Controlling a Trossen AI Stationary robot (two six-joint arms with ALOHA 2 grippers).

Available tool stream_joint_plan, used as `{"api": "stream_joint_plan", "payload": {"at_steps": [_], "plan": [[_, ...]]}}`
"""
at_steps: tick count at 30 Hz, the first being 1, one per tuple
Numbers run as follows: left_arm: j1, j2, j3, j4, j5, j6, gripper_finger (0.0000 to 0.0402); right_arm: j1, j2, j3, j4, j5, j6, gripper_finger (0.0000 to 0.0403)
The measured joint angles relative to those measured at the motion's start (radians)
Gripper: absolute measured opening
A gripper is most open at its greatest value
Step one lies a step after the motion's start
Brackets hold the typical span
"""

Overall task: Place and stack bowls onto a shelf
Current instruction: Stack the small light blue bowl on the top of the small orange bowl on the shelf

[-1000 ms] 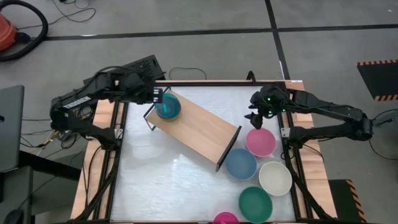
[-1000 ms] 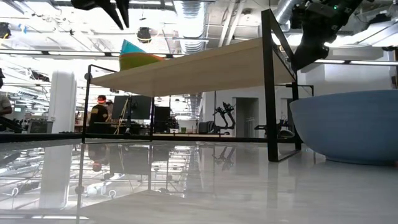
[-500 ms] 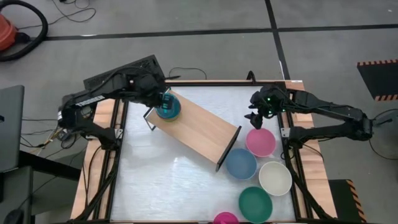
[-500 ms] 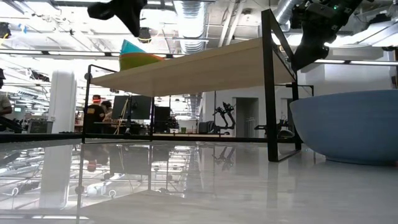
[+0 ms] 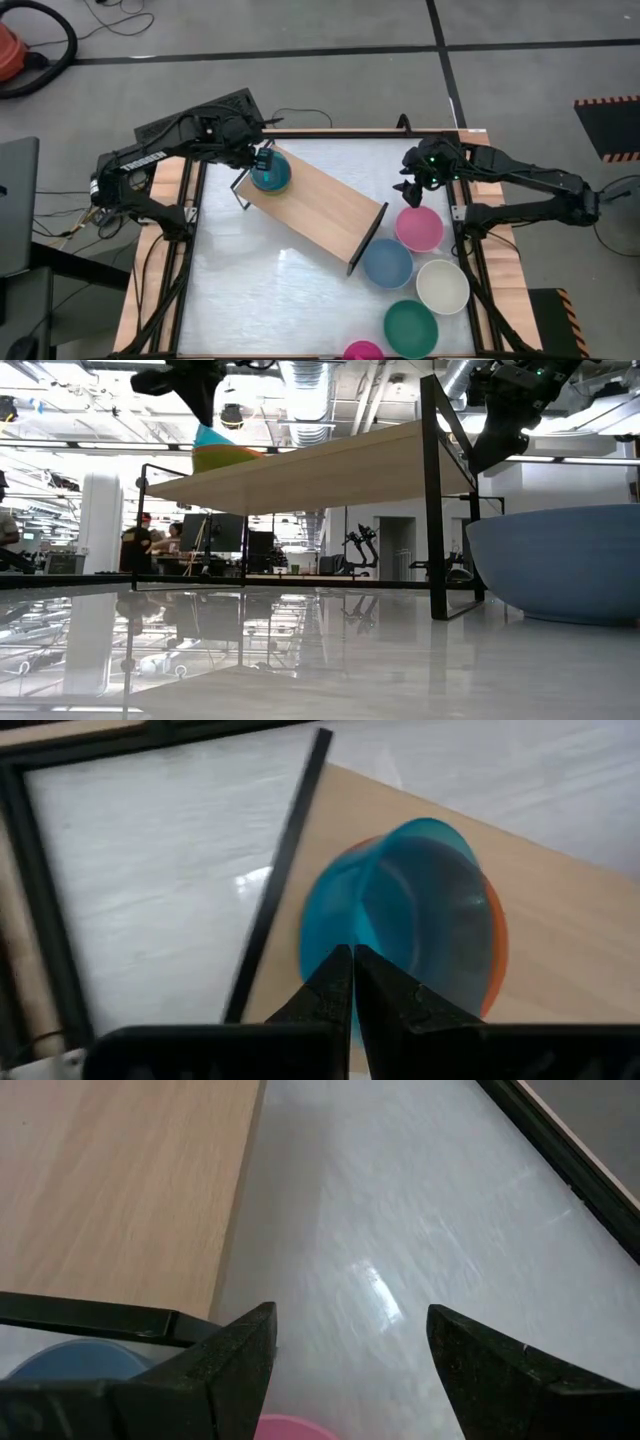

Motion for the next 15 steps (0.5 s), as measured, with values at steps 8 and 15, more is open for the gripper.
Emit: {"api": "stream_joint_plan", "payload": {"at_steps": [8,15], "plan": [[-0.001,-0.039,-0.010,0.095,0.042,0.046,0.0000,0.000,0.000,0.000,0.000,0.000,-0.001,0.0286],[-0.001,-0.038,-0.068,0.122,0.069,0.049,0.0000,0.000,0.000,0.000,0.000,0.000,-0.001,0.0286]]}}
